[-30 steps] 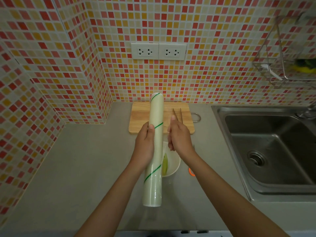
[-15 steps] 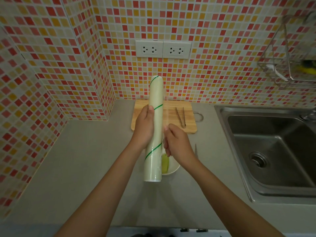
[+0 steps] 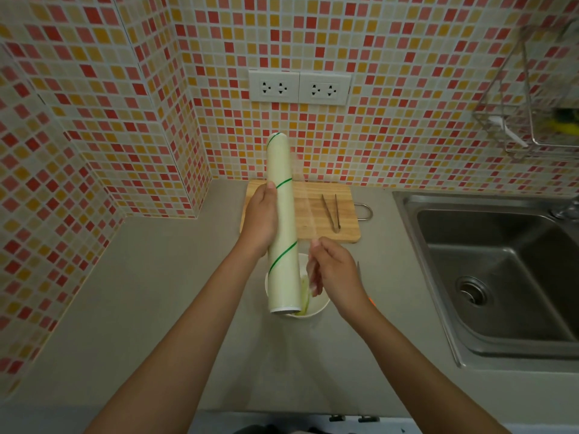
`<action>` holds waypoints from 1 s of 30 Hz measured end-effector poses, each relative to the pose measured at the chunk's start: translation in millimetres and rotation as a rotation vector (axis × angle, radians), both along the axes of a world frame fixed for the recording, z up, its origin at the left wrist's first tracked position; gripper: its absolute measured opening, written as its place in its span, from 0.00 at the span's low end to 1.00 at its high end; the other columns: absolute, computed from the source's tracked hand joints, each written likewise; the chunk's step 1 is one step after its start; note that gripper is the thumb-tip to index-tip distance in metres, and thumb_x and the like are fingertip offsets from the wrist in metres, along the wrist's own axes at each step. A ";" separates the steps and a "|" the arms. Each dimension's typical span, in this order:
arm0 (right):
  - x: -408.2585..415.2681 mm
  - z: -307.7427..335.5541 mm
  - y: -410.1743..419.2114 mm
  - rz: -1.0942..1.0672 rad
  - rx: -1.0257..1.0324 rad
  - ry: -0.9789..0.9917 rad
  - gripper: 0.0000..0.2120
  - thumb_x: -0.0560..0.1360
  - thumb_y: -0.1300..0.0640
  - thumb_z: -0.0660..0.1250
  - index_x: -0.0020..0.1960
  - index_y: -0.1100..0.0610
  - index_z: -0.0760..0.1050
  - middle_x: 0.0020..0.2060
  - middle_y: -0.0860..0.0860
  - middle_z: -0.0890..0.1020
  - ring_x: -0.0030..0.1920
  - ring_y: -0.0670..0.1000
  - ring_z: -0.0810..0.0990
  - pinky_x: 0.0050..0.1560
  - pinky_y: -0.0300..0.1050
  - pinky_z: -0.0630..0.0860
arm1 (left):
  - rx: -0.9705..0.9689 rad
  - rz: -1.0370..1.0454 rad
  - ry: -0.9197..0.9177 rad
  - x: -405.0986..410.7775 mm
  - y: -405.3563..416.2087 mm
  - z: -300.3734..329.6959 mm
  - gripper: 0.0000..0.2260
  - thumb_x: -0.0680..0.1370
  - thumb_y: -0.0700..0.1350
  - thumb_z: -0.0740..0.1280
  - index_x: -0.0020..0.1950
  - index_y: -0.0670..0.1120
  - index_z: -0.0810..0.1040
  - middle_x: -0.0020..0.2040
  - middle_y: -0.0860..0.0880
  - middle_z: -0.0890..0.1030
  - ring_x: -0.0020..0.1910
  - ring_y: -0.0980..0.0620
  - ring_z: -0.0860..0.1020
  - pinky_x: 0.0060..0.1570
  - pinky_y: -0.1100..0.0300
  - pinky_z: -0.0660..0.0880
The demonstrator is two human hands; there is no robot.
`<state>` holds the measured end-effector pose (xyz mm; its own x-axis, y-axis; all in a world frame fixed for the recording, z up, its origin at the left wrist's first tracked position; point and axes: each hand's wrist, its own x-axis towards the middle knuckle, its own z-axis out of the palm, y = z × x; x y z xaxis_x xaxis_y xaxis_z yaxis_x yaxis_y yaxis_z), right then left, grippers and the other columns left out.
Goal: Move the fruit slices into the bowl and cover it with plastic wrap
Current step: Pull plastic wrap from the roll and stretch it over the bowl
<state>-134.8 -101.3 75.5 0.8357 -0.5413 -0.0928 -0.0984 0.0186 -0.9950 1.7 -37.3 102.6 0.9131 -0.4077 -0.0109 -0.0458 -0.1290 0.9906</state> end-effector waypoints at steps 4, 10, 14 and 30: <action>-12.5 -7.8 13.9 0.039 0.012 0.058 0.20 0.80 0.46 0.57 0.33 0.56 0.67 0.21 0.50 0.71 0.20 0.52 0.69 0.22 0.37 0.67 | -0.013 0.024 0.015 4.2 0.3 -0.1 0.18 0.84 0.50 0.50 0.58 0.41 0.75 0.44 0.50 0.76 0.41 0.54 0.73 0.41 0.59 0.69; -27.3 -22.3 20.9 0.055 -0.008 -0.013 0.18 0.82 0.57 0.57 0.35 0.63 0.68 0.22 0.49 0.73 0.21 0.49 0.71 0.24 0.38 0.68 | -0.024 0.019 0.046 7.4 3.1 -3.4 0.15 0.84 0.51 0.50 0.50 0.46 0.74 0.42 0.49 0.76 0.40 0.52 0.74 0.41 0.58 0.71; -24.9 -21.3 13.3 0.016 0.118 -0.036 0.21 0.81 0.50 0.56 0.34 0.60 0.69 0.22 0.52 0.73 0.20 0.53 0.71 0.22 0.38 0.68 | -0.040 0.012 0.072 5.0 4.2 -6.6 0.15 0.83 0.51 0.51 0.47 0.46 0.73 0.39 0.49 0.75 0.36 0.53 0.73 0.36 0.59 0.70; 50.8 -31.0 -22.8 -0.246 -0.279 0.027 0.18 0.82 0.55 0.55 0.33 0.53 0.65 0.28 0.47 0.68 0.30 0.45 0.66 0.33 0.39 0.65 | -0.035 -0.086 0.219 -27.3 13.3 -45.9 0.14 0.75 0.56 0.69 0.54 0.48 0.78 0.46 0.44 0.82 0.43 0.46 0.81 0.49 0.45 0.79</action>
<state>-84.0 -124.2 44.5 0.6764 -0.7335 0.0670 -0.1509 -0.2270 -0.9621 -25.6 -24.0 56.7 0.8524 -0.4873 -0.1897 0.1616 -0.0996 0.9818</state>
